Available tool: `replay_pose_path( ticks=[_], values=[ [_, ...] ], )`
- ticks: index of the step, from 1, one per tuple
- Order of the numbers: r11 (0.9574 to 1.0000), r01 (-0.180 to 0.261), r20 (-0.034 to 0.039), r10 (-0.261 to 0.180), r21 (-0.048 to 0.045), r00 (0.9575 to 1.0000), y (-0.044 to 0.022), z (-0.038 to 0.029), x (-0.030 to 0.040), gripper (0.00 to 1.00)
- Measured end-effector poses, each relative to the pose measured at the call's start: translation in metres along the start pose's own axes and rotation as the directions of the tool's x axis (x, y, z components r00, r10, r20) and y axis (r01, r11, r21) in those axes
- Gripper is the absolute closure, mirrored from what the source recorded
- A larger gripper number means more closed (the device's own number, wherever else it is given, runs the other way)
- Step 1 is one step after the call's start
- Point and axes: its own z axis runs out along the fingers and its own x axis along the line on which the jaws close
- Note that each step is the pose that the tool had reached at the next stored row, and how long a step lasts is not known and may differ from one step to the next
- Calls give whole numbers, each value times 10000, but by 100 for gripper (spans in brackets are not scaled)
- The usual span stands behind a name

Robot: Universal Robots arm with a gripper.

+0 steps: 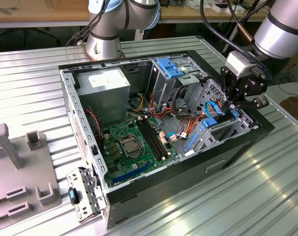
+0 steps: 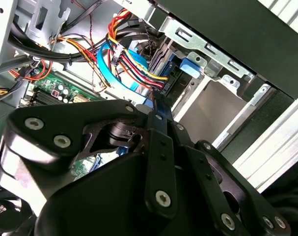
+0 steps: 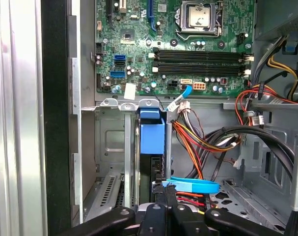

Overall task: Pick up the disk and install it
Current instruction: 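Insert the second disk wire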

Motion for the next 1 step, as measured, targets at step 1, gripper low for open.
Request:
replay_pose_path(
  ticks=[1],
  values=[
    [10000,0,0,0,0,10000,0,0,0,89]
  ],
)
